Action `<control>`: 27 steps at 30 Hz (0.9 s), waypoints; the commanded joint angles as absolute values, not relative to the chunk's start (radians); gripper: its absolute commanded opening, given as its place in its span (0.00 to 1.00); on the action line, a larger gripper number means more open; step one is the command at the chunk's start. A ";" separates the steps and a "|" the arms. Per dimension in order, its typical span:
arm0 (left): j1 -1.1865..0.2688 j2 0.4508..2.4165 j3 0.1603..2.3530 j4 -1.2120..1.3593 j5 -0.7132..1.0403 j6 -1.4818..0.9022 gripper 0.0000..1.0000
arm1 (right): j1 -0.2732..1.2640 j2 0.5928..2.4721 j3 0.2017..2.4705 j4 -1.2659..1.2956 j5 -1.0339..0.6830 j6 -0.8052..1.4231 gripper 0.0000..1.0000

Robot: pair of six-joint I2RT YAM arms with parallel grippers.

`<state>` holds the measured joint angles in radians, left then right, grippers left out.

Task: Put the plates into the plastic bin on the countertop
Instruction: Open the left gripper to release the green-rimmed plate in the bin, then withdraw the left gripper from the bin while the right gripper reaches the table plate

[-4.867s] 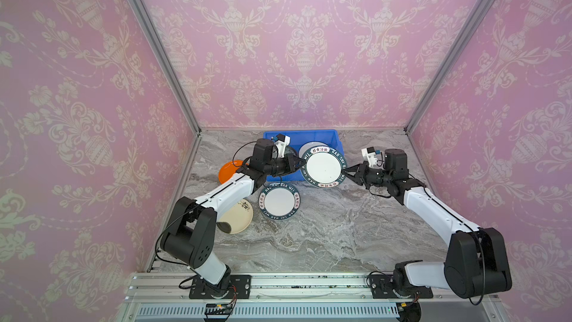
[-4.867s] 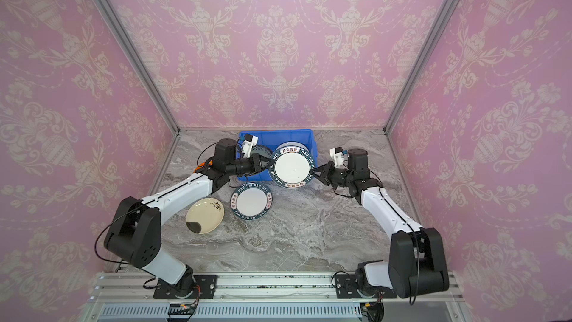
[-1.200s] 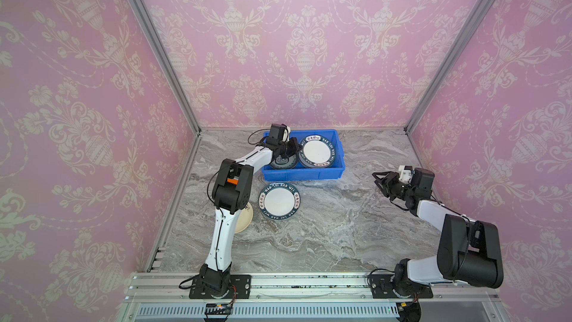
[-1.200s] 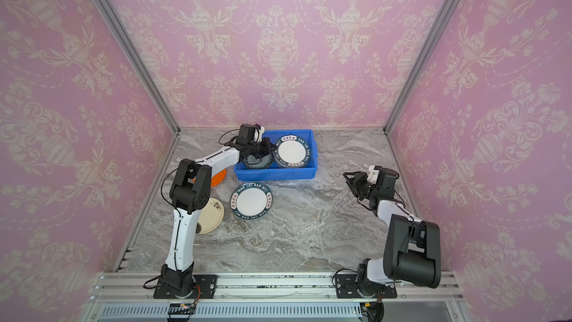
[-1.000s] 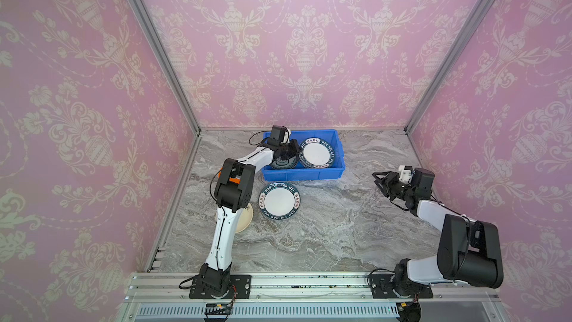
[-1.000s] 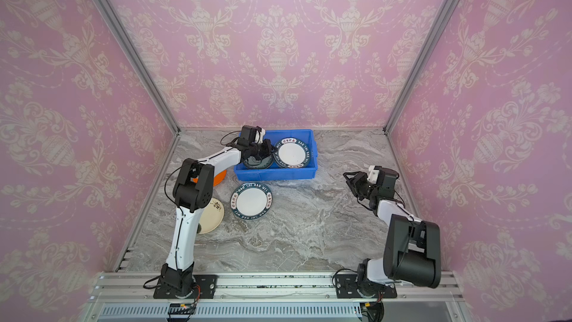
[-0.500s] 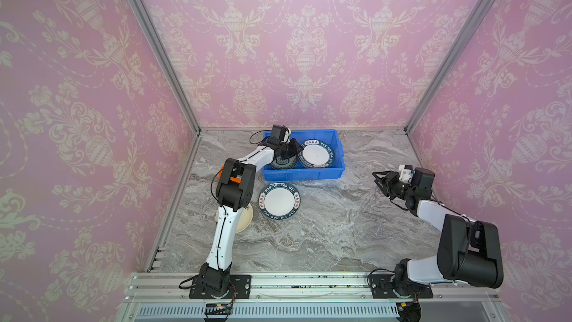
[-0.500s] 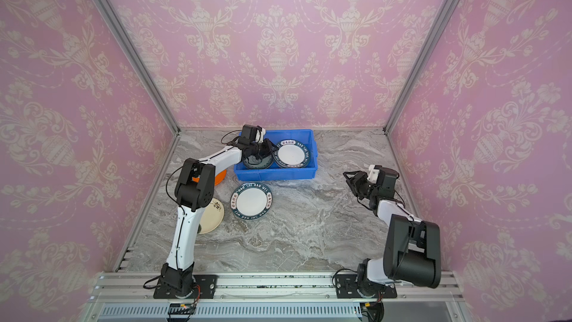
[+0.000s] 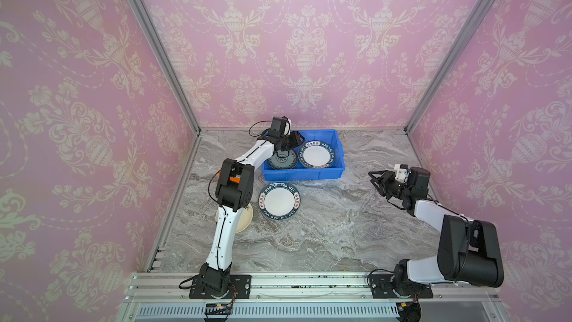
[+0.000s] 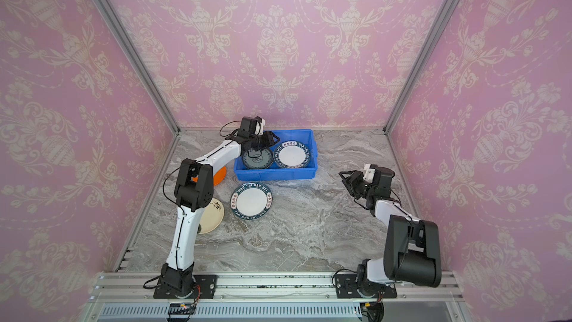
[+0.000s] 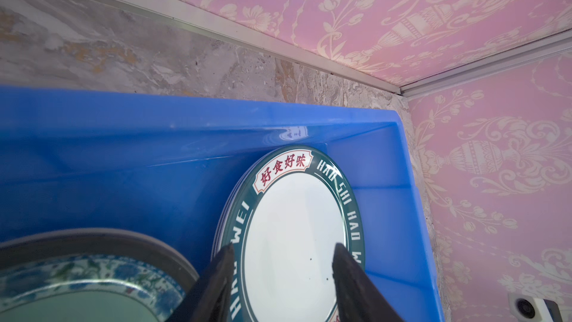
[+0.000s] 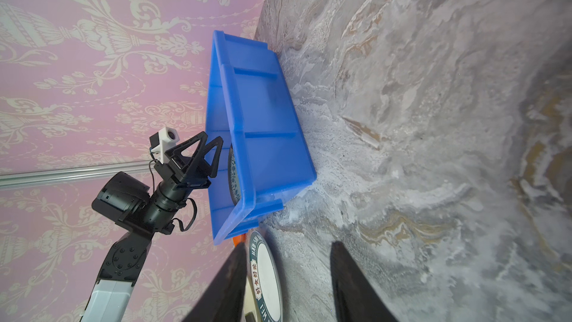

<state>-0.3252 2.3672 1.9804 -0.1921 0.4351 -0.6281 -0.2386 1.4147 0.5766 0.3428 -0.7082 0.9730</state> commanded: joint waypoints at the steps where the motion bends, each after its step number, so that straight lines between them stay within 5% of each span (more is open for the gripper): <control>1: -0.315 2.314 2.005 -0.245 0.403 -0.585 0.53 | -0.235 1.383 0.571 0.324 -0.692 0.956 0.46; 16: -0.316 1.931 1.599 -0.069 0.388 -0.629 0.56 | -0.199 1.248 0.618 0.114 -0.675 0.859 0.46; 27: -0.321 1.615 1.224 0.005 0.386 -0.615 0.59 | 0.031 1.072 0.647 -0.021 -0.507 0.837 0.45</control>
<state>-0.3225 1.6566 1.2892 -0.0196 0.4076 -0.6216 -0.0154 1.0935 0.6289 0.0299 -0.5709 0.8555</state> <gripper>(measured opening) 0.596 0.455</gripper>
